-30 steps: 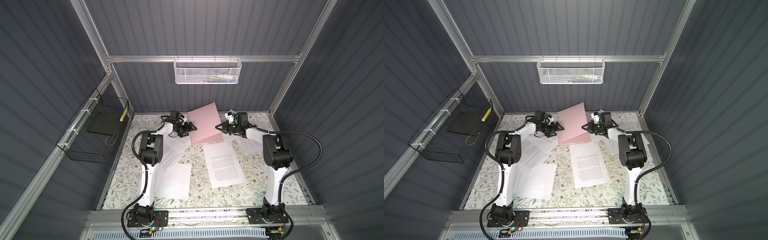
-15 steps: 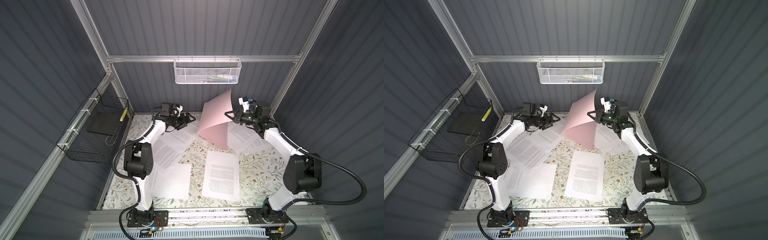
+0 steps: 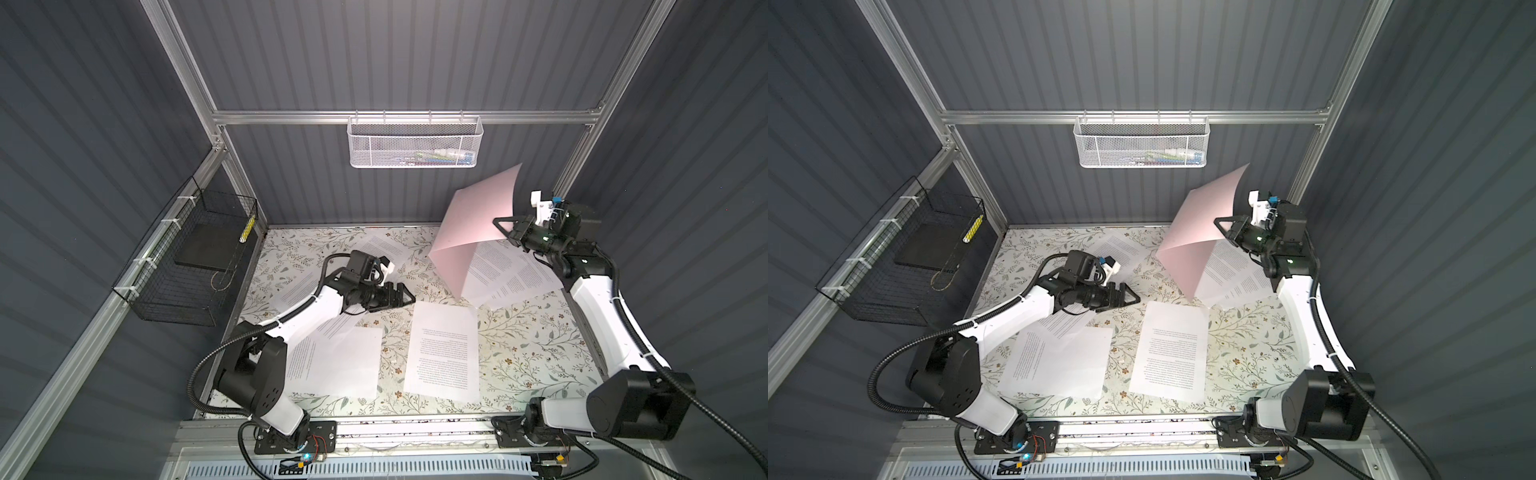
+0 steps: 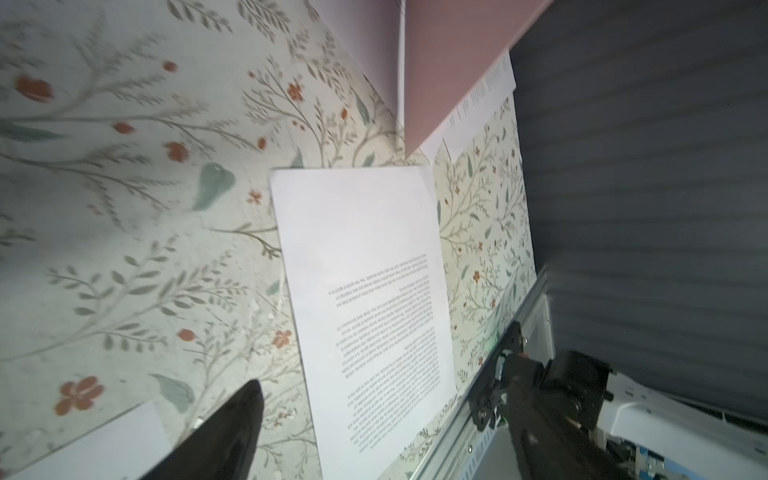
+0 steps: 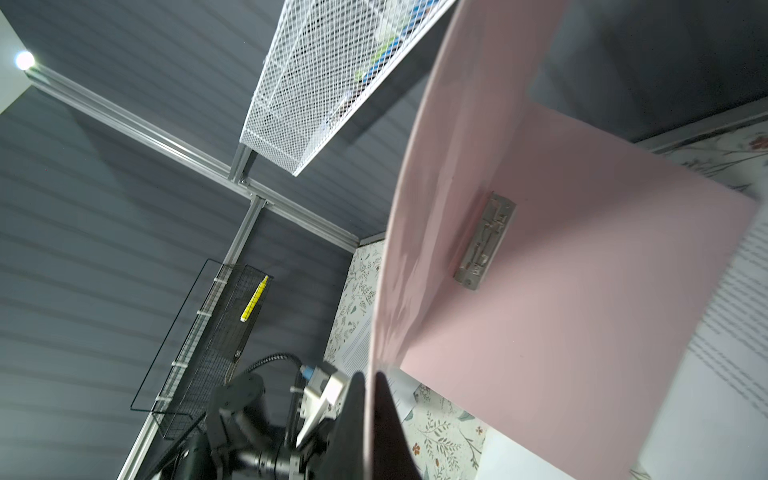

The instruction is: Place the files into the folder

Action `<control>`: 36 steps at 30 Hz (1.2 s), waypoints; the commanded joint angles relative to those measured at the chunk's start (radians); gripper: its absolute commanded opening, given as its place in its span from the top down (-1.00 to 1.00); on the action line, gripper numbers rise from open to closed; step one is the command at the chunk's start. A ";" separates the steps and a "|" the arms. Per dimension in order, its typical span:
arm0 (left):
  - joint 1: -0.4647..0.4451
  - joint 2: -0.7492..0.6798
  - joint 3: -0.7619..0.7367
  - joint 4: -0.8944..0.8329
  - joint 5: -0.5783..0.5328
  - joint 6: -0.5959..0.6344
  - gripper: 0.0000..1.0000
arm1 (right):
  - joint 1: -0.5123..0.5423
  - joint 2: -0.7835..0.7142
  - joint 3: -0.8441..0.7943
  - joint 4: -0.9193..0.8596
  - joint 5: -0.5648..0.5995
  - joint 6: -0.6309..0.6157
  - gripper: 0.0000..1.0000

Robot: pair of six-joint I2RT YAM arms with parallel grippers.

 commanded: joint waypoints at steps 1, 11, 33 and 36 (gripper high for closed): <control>-0.130 0.015 -0.018 0.012 -0.050 0.008 -0.84 | -0.013 -0.054 0.072 -0.074 -0.014 -0.033 1.00; -0.391 0.276 0.050 0.168 -0.061 -0.089 -0.82 | -0.074 -0.214 0.108 -0.245 0.096 -0.050 1.00; -0.090 0.665 0.303 0.026 -0.252 -0.069 -0.81 | -0.087 -0.450 0.002 -0.492 0.046 -0.221 1.00; -0.047 0.720 0.434 -0.016 -0.237 -0.050 -0.81 | -0.087 -0.479 -0.011 -0.546 0.032 -0.249 1.00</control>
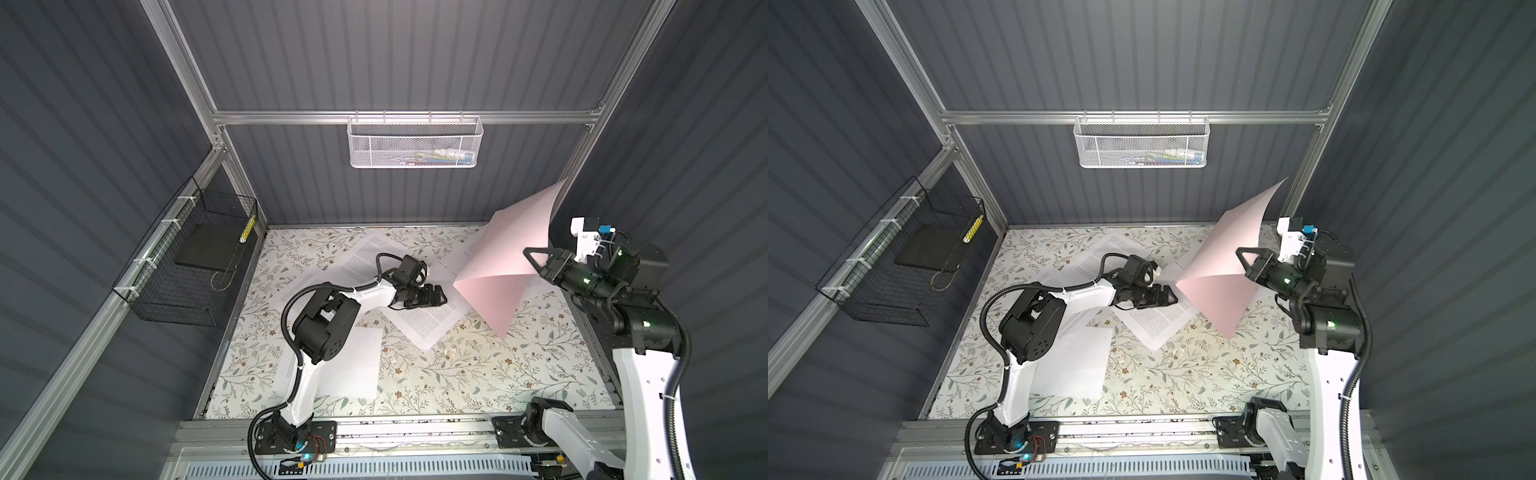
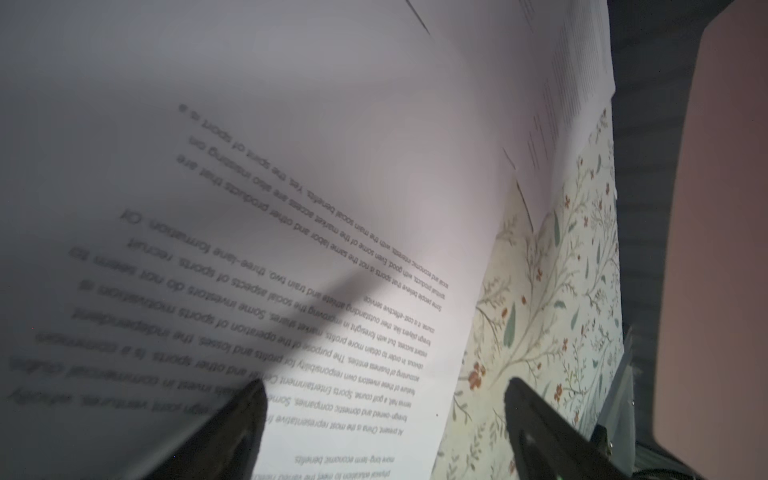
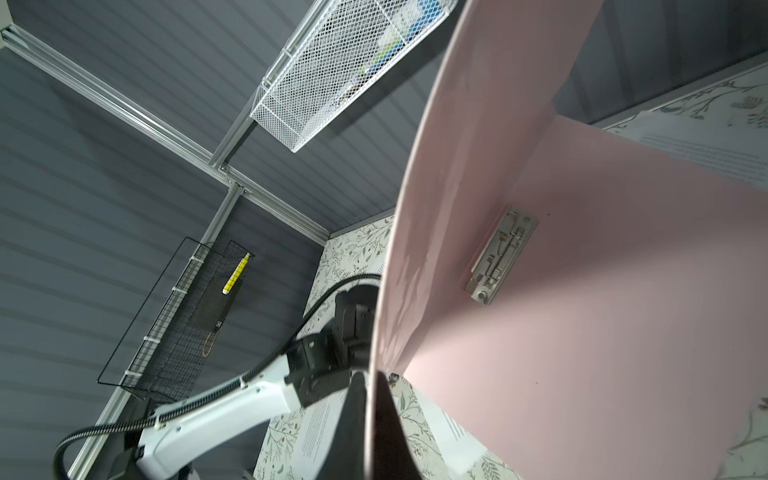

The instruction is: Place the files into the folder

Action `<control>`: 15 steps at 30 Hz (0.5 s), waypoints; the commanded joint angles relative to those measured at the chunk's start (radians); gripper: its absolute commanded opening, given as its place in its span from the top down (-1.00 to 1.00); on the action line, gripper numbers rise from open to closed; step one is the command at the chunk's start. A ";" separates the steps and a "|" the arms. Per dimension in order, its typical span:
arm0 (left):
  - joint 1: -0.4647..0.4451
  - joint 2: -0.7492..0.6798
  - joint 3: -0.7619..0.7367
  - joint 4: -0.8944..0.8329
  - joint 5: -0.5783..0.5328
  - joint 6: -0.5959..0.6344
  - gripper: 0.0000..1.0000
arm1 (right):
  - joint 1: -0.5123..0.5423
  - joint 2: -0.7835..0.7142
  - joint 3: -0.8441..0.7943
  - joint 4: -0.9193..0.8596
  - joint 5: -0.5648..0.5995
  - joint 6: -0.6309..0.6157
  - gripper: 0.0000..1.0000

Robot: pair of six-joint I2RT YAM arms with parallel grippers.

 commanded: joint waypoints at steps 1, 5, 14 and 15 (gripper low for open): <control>0.046 0.130 0.051 -0.204 -0.065 0.043 -0.82 | 0.000 -0.048 -0.008 -0.054 -0.020 -0.086 1.00; 0.094 0.237 0.244 -0.260 -0.005 0.060 -0.82 | 0.002 -0.063 -0.045 -0.101 -0.034 -0.124 1.00; 0.116 0.221 0.478 -0.302 0.121 0.050 -0.84 | 0.136 -0.018 -0.078 -0.253 0.210 -0.228 1.00; 0.119 0.170 0.456 -0.291 0.125 0.035 -0.86 | 0.180 -0.008 -0.077 -0.277 0.265 -0.247 1.00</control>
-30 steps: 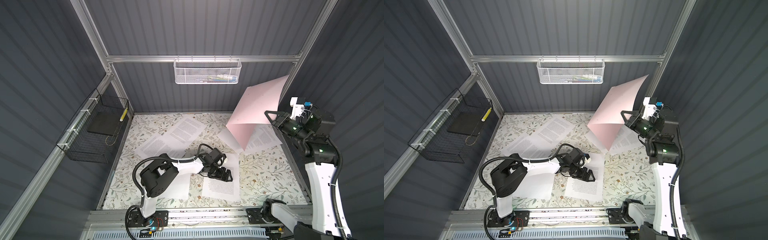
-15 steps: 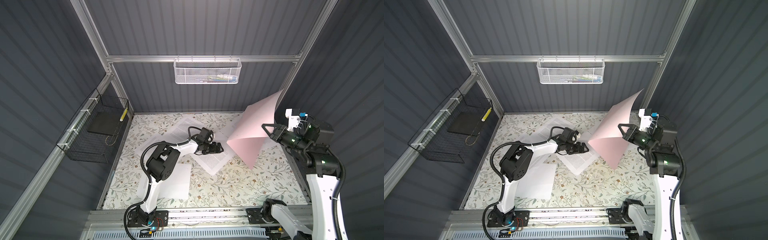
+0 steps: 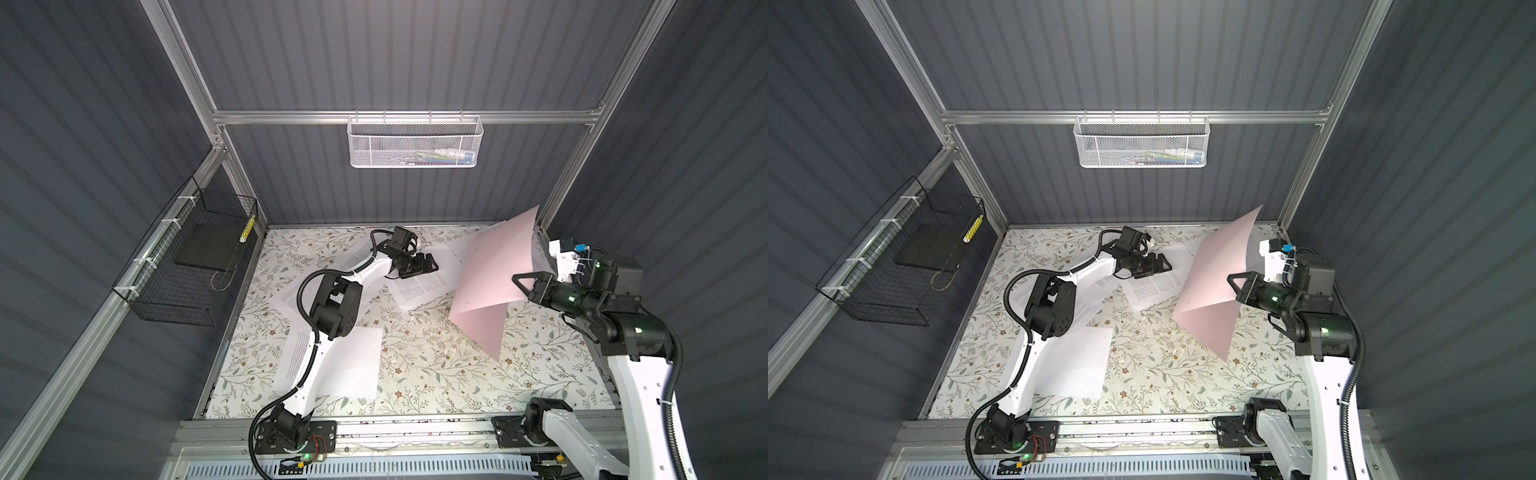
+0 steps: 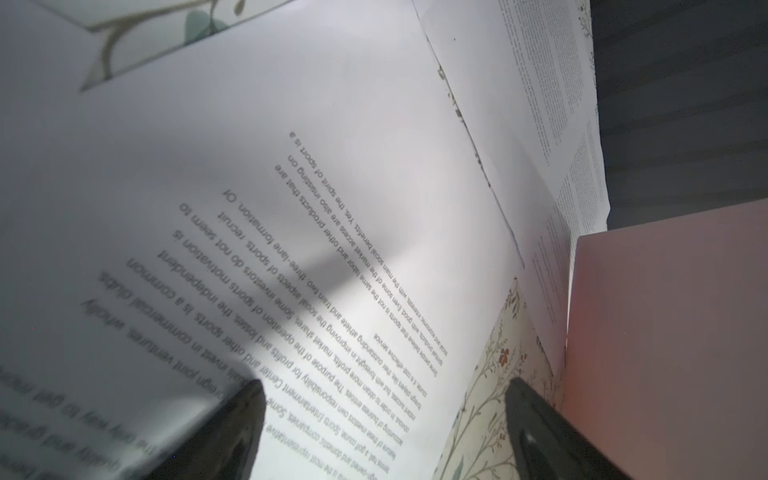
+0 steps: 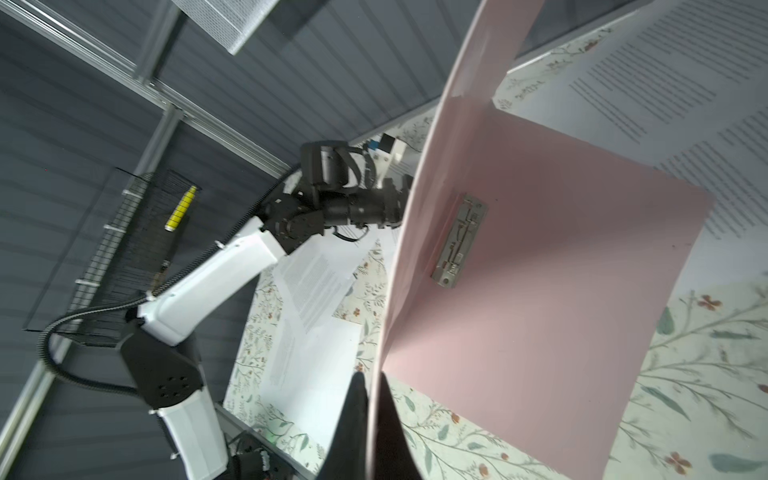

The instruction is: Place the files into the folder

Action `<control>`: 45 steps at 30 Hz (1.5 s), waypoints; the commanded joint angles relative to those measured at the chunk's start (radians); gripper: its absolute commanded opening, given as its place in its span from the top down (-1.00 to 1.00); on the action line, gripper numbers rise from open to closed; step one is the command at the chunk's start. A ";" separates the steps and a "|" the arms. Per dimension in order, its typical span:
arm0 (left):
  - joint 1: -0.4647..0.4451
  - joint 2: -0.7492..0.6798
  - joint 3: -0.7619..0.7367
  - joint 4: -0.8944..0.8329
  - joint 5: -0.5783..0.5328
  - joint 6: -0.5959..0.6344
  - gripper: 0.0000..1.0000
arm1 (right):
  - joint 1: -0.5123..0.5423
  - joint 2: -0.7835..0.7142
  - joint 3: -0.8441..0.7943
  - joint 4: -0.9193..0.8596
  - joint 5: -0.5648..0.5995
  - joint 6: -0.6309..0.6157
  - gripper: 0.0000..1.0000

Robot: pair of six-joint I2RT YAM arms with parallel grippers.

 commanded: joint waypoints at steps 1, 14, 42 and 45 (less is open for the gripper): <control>0.006 -0.150 -0.050 -0.083 0.048 -0.030 -0.87 | 0.111 0.020 -0.002 -0.083 0.189 -0.097 1.00; 0.010 -0.574 -0.516 -0.004 0.126 -0.070 -0.93 | 0.362 0.179 -0.029 -0.149 0.419 -0.112 0.85; 0.188 -0.923 -0.513 -0.206 0.025 -0.032 -0.99 | 0.733 0.580 -0.038 0.497 0.043 0.012 -0.83; 0.188 -0.897 -0.450 -0.264 0.023 0.012 -0.99 | 0.715 0.599 -0.097 0.592 -0.009 0.016 -0.98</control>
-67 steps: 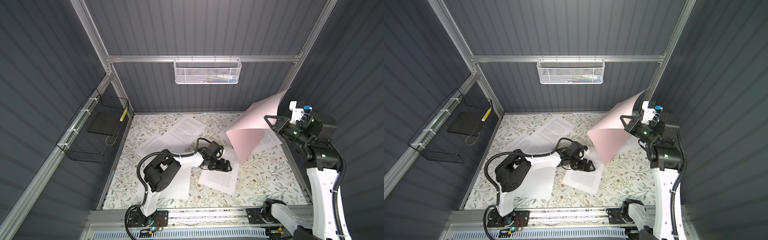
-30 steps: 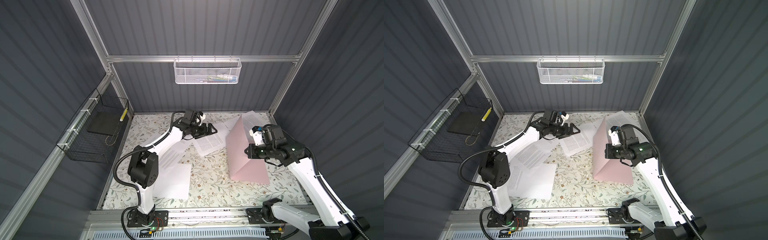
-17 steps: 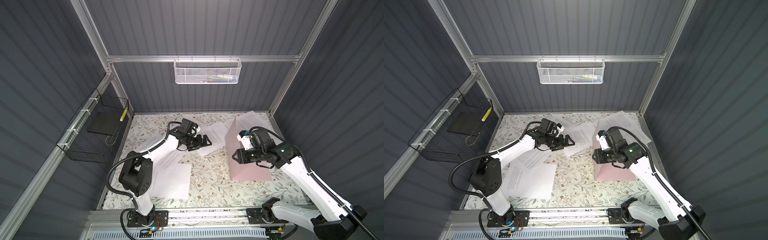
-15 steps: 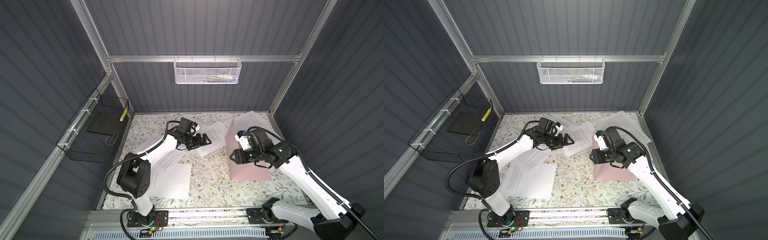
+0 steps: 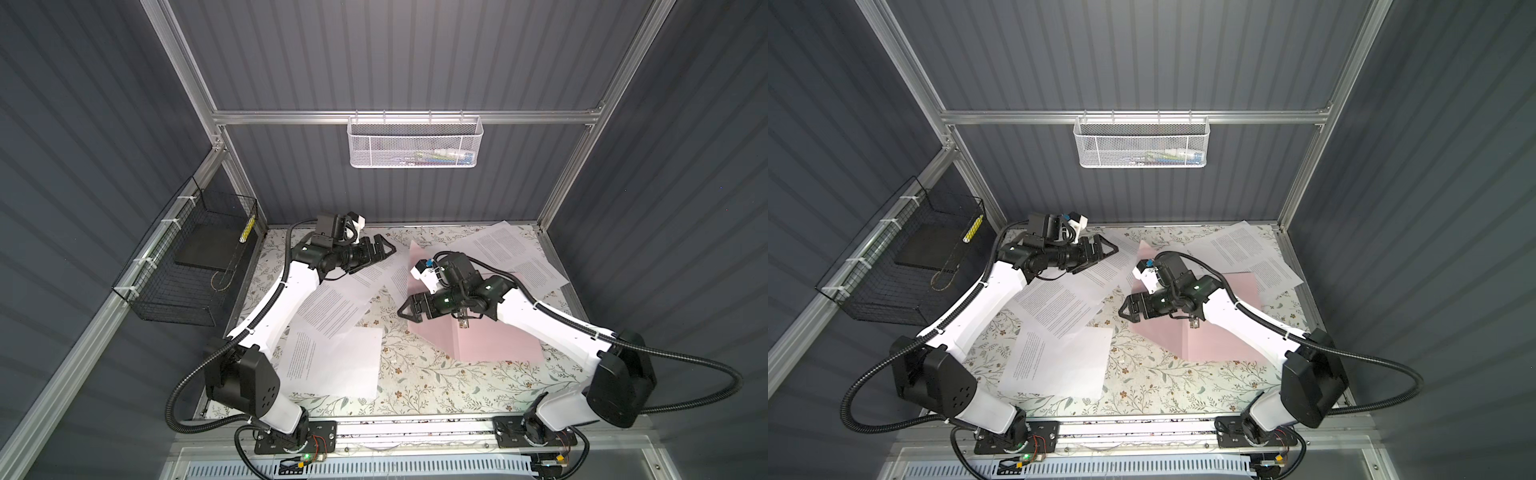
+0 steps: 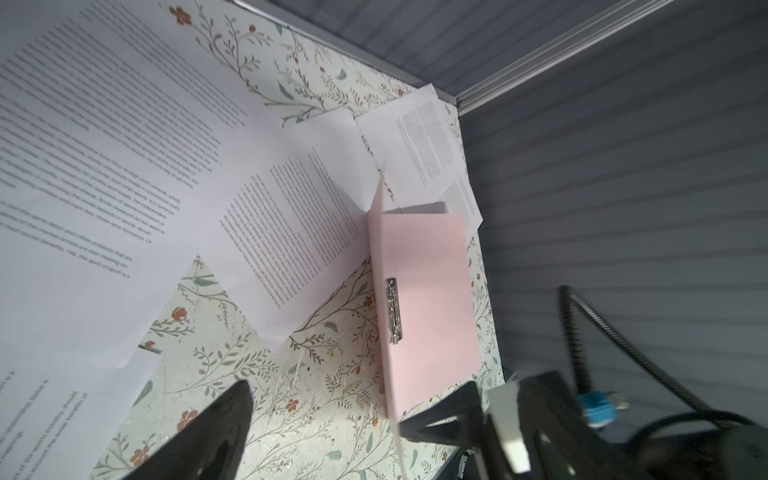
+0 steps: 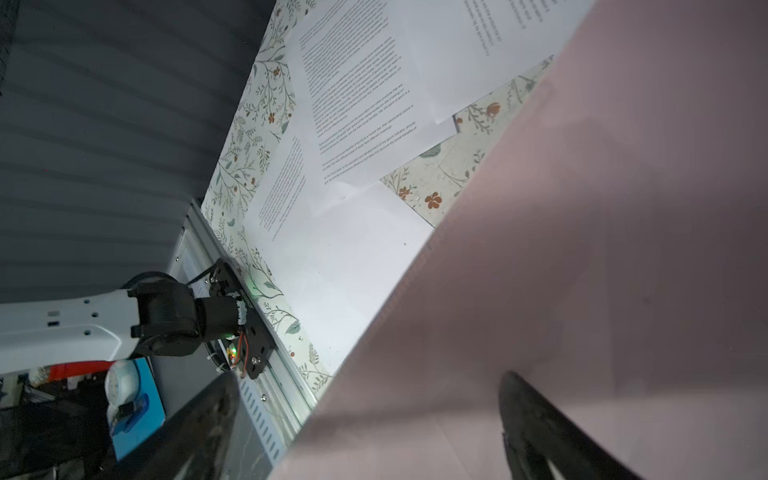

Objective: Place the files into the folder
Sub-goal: 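Lay the pink folder flat open on the table with both grippers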

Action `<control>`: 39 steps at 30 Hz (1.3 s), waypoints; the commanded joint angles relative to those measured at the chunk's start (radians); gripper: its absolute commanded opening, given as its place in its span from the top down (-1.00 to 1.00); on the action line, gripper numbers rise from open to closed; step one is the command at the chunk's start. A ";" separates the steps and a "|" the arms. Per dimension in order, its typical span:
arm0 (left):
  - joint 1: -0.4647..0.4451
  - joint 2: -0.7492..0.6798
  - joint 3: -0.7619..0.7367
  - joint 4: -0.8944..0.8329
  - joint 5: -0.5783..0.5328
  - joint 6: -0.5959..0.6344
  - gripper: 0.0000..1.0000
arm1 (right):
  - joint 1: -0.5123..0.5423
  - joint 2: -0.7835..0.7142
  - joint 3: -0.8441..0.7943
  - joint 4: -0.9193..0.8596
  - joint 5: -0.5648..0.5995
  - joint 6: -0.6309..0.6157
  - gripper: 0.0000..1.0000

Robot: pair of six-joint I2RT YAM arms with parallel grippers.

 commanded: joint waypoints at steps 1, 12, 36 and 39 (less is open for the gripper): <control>-0.004 0.013 0.066 -0.081 0.013 0.054 -0.99 | -0.029 -0.001 -0.049 0.170 -0.118 0.009 -0.98; -0.167 0.228 0.230 -0.110 0.056 0.105 -0.99 | -0.159 0.061 -0.251 0.350 -0.170 0.079 -0.89; -0.215 0.433 -0.276 0.155 -0.028 0.016 -0.99 | -0.565 -0.214 -0.598 0.244 -0.081 0.151 -0.22; -0.188 0.423 -0.328 0.173 -0.047 0.003 -0.99 | -0.570 -0.216 -0.627 0.274 -0.077 0.173 -0.12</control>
